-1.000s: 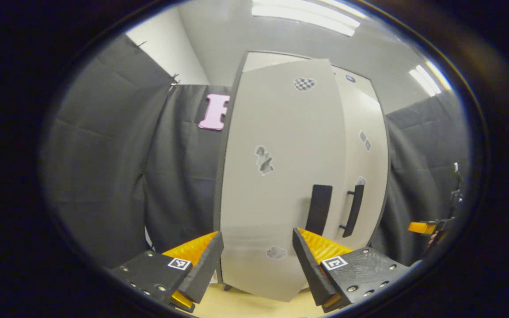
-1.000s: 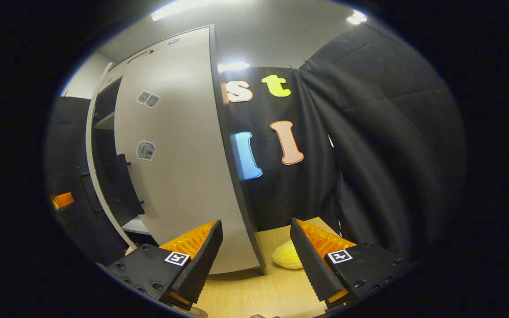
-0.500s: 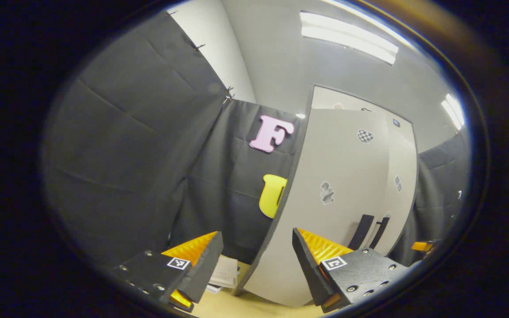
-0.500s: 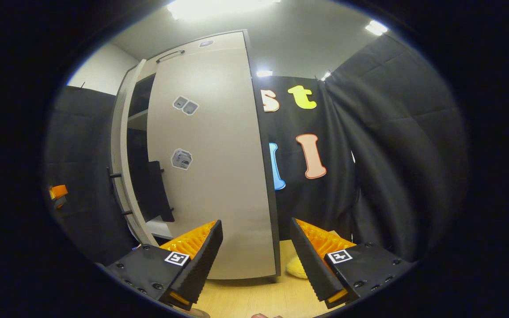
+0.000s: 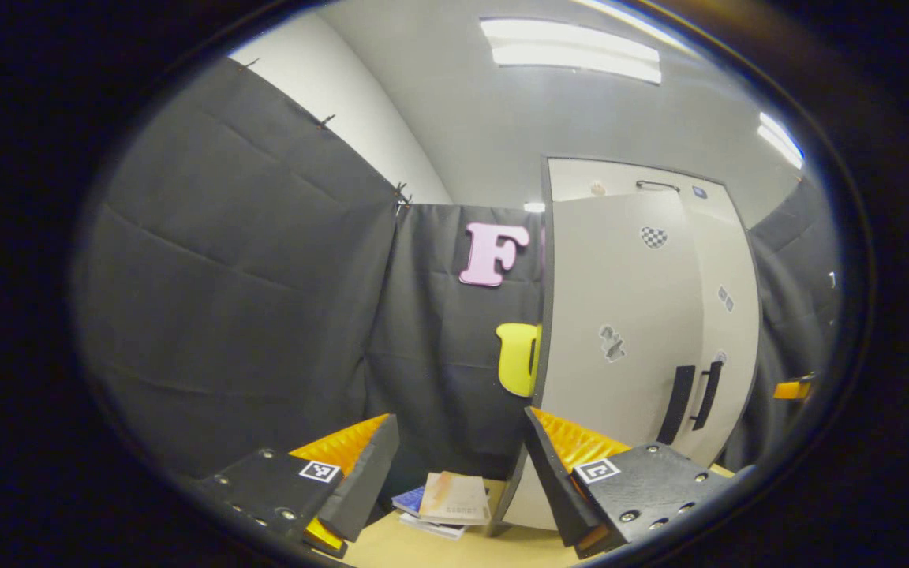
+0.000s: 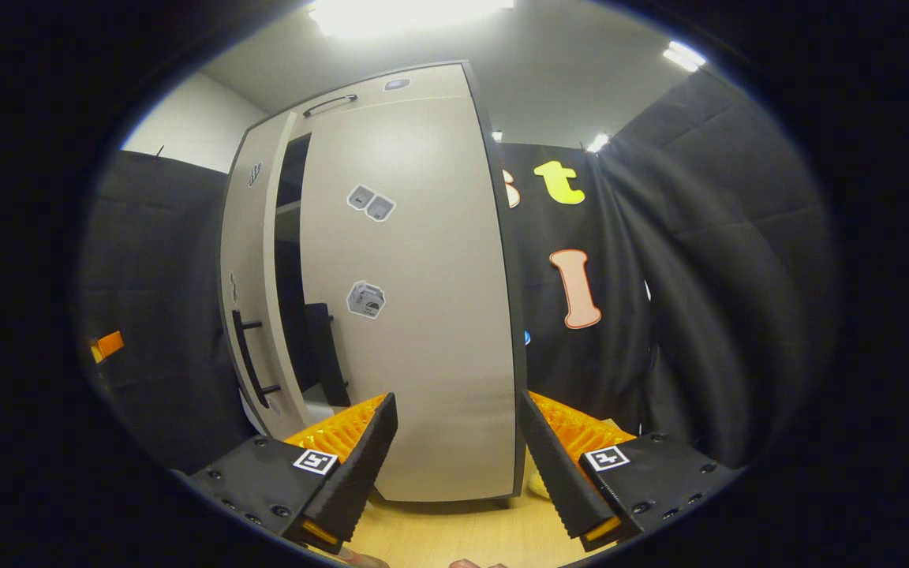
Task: Grasp the bottle in the cabinet with the left hand and place it on the coaster, then close the right door with the right hand and the left door with the left hand.
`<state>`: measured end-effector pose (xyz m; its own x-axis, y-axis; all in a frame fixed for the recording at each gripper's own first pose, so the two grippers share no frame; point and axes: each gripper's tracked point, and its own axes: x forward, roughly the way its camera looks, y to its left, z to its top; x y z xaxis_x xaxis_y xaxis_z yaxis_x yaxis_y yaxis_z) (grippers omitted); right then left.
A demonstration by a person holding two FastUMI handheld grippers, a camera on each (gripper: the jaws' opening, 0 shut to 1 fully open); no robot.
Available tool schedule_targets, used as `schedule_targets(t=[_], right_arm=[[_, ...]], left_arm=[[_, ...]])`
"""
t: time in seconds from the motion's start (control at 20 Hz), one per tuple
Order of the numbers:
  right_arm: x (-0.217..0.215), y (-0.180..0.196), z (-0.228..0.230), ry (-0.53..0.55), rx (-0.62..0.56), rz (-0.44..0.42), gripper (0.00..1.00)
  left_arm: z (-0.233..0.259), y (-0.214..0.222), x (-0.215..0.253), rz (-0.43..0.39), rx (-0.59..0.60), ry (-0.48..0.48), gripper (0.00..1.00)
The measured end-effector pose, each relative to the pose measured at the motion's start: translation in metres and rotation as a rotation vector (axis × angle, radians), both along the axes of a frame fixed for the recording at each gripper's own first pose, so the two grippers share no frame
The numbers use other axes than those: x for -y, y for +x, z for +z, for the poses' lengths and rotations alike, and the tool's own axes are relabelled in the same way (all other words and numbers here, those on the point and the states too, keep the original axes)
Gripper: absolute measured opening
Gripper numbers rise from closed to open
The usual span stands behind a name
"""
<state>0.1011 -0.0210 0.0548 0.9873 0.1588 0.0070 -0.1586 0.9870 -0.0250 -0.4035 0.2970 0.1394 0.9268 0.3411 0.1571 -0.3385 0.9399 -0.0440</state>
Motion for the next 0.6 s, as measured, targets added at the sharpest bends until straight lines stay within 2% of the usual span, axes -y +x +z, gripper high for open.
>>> schedule_targets(t=[0.15, 0.5, 0.6], right_arm=[[0.004, -0.007, -0.002, -0.002, -0.003, -0.016, 0.98], [0.022, -0.019, -0.012, 0.037, -0.036, -0.102, 0.98], [0.021, -0.023, -0.011, 0.038, -0.036, -0.126, 0.98]], left_arm=[[-0.004, 0.006, 0.004, -0.036, -0.015, 0.005, 0.94], [-0.013, 0.028, 0.034, -0.109, -0.081, 0.104, 0.94], [-0.017, 0.039, 0.039, -0.153, -0.085, 0.101, 0.88]])
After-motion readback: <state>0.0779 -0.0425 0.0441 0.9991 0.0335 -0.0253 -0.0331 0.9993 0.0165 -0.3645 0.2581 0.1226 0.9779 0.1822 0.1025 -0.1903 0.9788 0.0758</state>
